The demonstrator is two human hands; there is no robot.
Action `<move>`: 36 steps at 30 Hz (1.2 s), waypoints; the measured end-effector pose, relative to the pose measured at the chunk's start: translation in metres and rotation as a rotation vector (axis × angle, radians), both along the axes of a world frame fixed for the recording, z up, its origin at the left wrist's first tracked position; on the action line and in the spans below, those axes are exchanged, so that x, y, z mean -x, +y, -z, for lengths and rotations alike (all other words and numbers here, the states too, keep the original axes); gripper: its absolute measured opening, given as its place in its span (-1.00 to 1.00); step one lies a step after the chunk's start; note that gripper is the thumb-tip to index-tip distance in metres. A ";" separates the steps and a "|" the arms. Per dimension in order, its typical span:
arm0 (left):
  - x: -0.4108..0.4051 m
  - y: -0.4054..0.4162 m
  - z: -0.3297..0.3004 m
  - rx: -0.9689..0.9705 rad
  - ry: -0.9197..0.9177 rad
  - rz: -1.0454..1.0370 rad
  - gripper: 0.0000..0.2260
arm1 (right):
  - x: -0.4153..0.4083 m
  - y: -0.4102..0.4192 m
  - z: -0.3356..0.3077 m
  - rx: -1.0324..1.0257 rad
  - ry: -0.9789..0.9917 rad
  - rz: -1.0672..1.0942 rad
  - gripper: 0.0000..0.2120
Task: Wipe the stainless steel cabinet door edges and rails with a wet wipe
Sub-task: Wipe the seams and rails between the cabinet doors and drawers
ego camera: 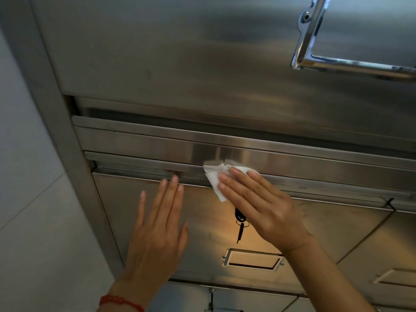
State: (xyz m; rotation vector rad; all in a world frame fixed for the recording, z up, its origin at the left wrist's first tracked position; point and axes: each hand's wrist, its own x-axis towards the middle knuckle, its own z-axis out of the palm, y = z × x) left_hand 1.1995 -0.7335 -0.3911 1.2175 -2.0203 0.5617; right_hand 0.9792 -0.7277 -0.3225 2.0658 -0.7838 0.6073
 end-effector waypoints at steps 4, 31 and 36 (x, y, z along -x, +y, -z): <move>0.002 0.000 -0.001 0.001 0.000 -0.003 -0.47 | 0.001 0.001 0.003 0.023 -0.047 0.004 -0.71; 0.032 0.007 0.004 -0.012 0.039 -0.010 -0.43 | 0.023 0.006 0.013 0.056 -0.116 0.027 -0.69; 0.034 0.006 0.005 -0.008 0.048 -0.016 -0.44 | 0.019 0.006 0.016 0.078 -0.165 0.026 -0.71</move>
